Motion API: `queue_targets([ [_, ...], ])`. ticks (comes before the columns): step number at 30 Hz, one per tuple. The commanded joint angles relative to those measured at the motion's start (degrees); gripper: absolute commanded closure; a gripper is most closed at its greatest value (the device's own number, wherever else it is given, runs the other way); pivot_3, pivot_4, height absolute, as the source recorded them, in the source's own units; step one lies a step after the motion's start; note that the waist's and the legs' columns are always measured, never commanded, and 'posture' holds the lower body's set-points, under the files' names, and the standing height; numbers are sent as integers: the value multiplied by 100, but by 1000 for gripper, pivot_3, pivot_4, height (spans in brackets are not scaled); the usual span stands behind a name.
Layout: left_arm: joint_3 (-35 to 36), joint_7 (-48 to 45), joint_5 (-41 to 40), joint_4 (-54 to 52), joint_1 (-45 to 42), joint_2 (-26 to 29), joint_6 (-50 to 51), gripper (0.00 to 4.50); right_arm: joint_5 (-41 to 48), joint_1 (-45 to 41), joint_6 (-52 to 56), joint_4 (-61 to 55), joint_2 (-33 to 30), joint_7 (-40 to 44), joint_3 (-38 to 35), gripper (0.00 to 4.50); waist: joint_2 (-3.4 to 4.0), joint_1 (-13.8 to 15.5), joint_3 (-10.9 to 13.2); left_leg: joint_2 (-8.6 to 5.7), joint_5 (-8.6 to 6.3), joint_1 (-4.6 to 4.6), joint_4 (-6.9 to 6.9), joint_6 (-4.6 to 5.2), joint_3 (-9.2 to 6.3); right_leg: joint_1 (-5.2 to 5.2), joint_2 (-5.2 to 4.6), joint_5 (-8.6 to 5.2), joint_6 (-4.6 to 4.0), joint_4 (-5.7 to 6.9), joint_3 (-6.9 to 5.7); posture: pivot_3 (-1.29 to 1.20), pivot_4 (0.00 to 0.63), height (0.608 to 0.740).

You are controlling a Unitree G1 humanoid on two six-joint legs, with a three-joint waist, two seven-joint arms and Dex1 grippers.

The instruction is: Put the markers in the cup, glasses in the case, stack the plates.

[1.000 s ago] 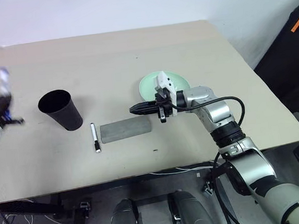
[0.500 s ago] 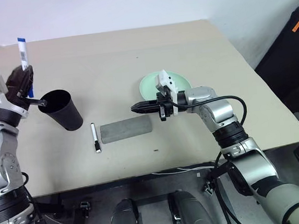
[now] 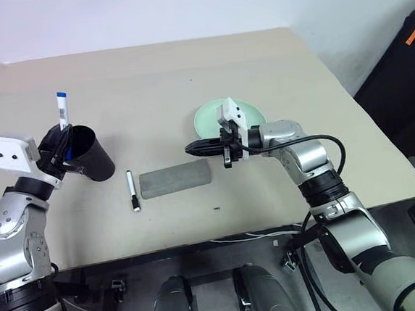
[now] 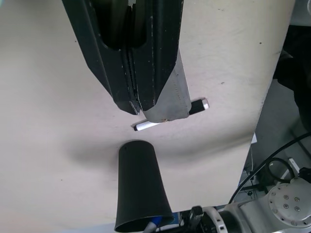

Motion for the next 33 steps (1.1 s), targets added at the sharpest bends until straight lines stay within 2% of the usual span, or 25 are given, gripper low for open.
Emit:
queue_targets([
  [1,46,33,-77,-29,-52,-25,-219,3472,3,-55,-162,-190,-37,-34,-20,4500,0,0,0,0,0,0,0,0,0,0,0,0,0,0,0,0,150,726],
  [2,39,39,-56,-9,-60,-22,-235,3216,-12,-59,-189,-177,-40,-40,-16,4500,0,-1,0,0,0,0,0,0,0,0,0,0,0,0,0,0,150,726],
  [11,63,-59,-324,-209,-103,-33,-263,6,66,-111,-241,-142,-7,-59,-102,4500,0,0,0,1,0,0,0,0,-1,0,1,0,0,0,0,0,150,726],
  [16,186,-160,-831,-816,77,73,81,6,311,-139,-239,-198,-45,63,-287,4500,0,-3,0,1,0,0,-1,0,-1,0,2,0,0,0,0,0,150,726],
  [19,322,-182,-1673,-1776,492,247,823,6,430,-103,-312,-284,-116,120,-390,4500,0,-16,1,4,0,0,-2,0,0,0,3,0,0,-1,2,0,150,726],
  [23,650,-39,-2357,-2819,1273,620,1610,6,628,-80,-175,-278,-176,266,-464,4500,1,-17,1,6,0,1,-4,0,-3,0,5,0,0,-1,3,0,150,726],
  [26,1014,9,-3018,-3385,1990,779,2077,0,791,-108,-115,-197,-132,250,-577,3948,3,-30,2,9,0,11,-4,0,0,6,8,-2,-2,0,7,0,150,726],
  [31,1181,434,-3467,-3674,2635,880,2610,0,847,-55,-184,-262,-126,358,-545,2262,5,-7,4,8,0,17,-3,-1,-5,10,9,-15,-26,-2,8,0,150,726],
  [33,1098,895,-3280,-3650,2766,898,2881,0,828,-8,-217,-307,-135,422,-496,1509,5,-15,4,5,0,17,-1,-1,-5,12,5,-15,-30,-2,9,0,150,726],
])
